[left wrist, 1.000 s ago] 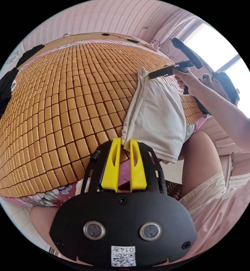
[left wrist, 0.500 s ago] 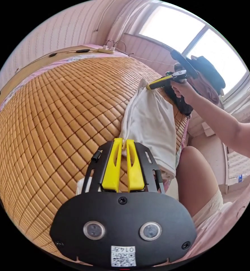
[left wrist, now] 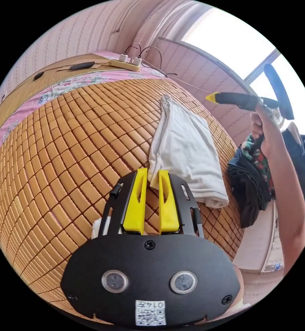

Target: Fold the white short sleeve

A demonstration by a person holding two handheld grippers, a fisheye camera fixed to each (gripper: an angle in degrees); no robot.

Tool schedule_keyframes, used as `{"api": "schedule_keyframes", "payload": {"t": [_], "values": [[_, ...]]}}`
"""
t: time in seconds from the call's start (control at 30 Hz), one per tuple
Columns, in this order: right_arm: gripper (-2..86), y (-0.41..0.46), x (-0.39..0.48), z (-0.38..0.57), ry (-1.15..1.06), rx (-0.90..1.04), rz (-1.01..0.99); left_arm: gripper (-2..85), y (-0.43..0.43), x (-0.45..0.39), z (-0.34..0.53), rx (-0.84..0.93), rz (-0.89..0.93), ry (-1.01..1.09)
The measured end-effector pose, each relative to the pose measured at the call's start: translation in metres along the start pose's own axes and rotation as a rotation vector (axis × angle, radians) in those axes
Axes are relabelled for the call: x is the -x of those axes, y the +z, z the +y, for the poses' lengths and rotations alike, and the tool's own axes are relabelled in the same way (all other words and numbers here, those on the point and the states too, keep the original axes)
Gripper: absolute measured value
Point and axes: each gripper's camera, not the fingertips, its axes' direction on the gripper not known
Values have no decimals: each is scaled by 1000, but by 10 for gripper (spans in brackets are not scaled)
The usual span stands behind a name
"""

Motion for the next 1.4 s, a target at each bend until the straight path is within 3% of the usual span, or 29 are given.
{"api": "schedule_keyframes", "payload": {"t": [0.1,0.2,0.4,0.57,0.73,0.93,1.07,1.23,1.4], "values": [[94,9,32,64,-70,67,-88,51,-11,4,11,-5,28,8],[65,32,48,100,-86,162,-24,45,-12,-3,12,8,16,42],[14,30,20,106,102,65,-33,24,-11,-17,-17,-6,-18,1],[2,21,-3,92,246,91,74,21,-16,-36,-36,17,-11,-2],[-5,-16,34,127,128,78,-57,14,-49,-36,5,133,38,15],[2,-86,105,232,-2,142,-47,-9,-190,-20,126,30,-15,130],[35,-136,194,301,-118,147,-48,-10,-316,10,282,-96,-29,135],[69,-169,330,326,-347,157,-269,-10,-447,43,490,-202,-224,-94],[82,-207,498,302,-720,81,-406,-10,-578,79,690,-395,-493,-516]]}}
